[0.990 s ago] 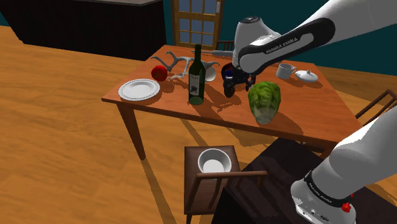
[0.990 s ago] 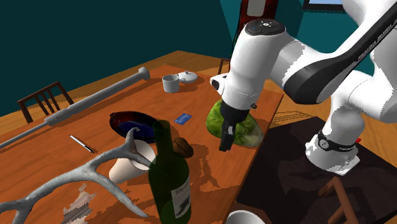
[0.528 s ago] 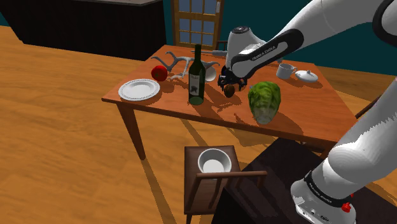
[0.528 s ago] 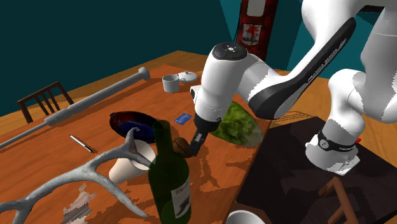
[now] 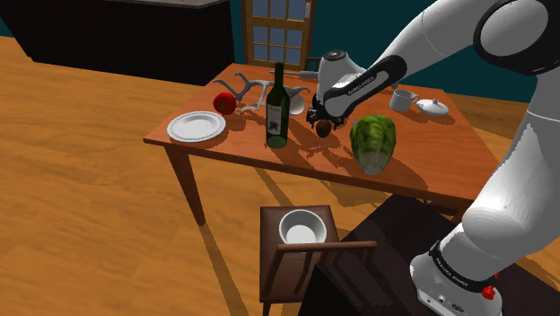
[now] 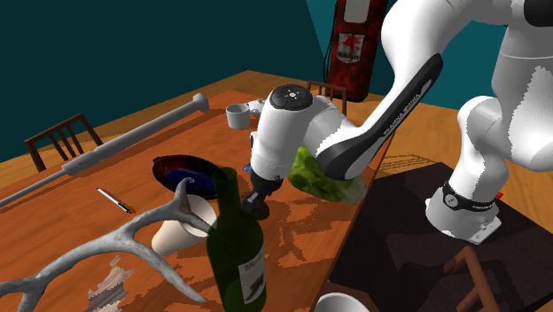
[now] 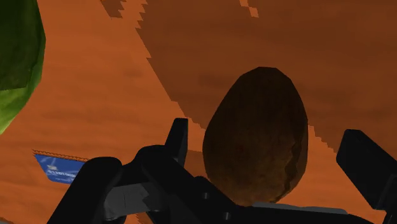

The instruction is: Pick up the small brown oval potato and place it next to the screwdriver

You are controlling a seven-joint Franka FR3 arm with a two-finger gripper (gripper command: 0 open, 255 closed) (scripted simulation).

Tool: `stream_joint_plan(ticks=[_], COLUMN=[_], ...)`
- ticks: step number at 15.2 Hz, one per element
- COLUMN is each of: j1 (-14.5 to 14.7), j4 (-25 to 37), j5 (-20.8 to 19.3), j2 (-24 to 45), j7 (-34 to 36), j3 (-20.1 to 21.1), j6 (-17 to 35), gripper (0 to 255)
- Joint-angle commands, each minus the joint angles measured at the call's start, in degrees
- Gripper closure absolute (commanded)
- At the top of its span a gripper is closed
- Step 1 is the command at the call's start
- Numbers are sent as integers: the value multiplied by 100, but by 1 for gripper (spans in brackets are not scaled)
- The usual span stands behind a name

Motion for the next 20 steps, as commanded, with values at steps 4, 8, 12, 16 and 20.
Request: stream_joint_plan(ticks=[4, 8, 12, 16, 20], j1=[0, 0, 0, 0, 0], j4=[48, 48, 48, 44, 44], j5=[-121, -121, -121, -121, -120], j2=[247, 247, 247, 244, 244], j7=[89, 89, 88, 89, 89], j3=[-68, -68, -68, -67, -67], j6=[203, 203, 202, 203, 202], gripper=[0, 0, 255, 255, 255])
